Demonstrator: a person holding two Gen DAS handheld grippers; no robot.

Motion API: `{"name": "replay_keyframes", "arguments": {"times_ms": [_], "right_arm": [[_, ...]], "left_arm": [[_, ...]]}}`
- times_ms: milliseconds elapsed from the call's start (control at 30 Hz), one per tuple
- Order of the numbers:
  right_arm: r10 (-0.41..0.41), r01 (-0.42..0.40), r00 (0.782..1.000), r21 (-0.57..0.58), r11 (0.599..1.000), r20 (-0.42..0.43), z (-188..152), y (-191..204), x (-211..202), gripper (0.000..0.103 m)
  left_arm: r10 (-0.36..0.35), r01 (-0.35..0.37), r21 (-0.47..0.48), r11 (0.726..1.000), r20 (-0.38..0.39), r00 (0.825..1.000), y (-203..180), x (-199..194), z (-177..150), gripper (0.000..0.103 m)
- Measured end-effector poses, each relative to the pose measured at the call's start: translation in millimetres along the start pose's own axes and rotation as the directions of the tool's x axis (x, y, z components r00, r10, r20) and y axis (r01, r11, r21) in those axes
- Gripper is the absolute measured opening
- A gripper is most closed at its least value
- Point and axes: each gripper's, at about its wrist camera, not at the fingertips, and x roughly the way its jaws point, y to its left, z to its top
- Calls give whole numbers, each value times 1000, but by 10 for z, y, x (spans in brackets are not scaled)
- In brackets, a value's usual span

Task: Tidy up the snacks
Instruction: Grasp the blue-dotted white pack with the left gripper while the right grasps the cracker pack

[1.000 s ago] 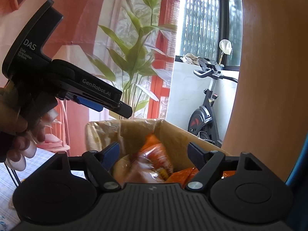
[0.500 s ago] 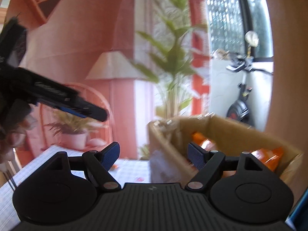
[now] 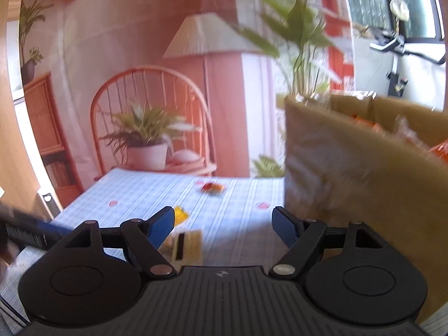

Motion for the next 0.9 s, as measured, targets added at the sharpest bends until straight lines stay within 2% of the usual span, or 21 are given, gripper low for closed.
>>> {"name": "replay_keyframes", "arguments": {"times_ms": [67, 133, 300, 433, 467, 500, 567, 800, 900], "right_arm": [[4, -5, 1000, -18, 1000, -21, -42, 25, 49, 78], [7, -8, 999, -26, 1000, -39, -89, 40, 80, 78], [12, -13, 997, -18, 1000, -74, -204, 51, 161, 78], [18, -19, 995, -13, 1000, -103, -281, 63, 251, 78], [22, -24, 994, -13, 1000, -110, -296, 63, 278, 78], [25, -27, 993, -16, 1000, -116, -310, 70, 303, 77], [30, -33, 991, -24, 999, -130, -323, 75, 358, 76], [71, -78, 982, -35, 996, -174, -314, 83, 623, 68], [86, -96, 975, -38, 995, -205, -324, 100, 813, 66]], "left_arm": [[-2, 1, -26, 1000, -12, 1000, 14, 52, -108, 72], [28, -28, -19, 999, -12, 1000, -26, 77, -203, 73], [35, -36, -27, 999, -60, 998, 10, 181, -356, 73], [39, -39, -7, 999, -52, 998, 14, 207, -443, 70], [34, -34, -2, 999, -48, 998, 16, 203, -442, 64], [13, -14, -14, 1000, -40, 999, 22, 208, -468, 53], [-4, 2, -47, 999, -27, 1000, 79, 213, -459, 52], [74, -72, -58, 996, 38, 997, 297, 213, -295, 51], [61, -57, -84, 995, 41, 997, 422, 249, -231, 51]]}}
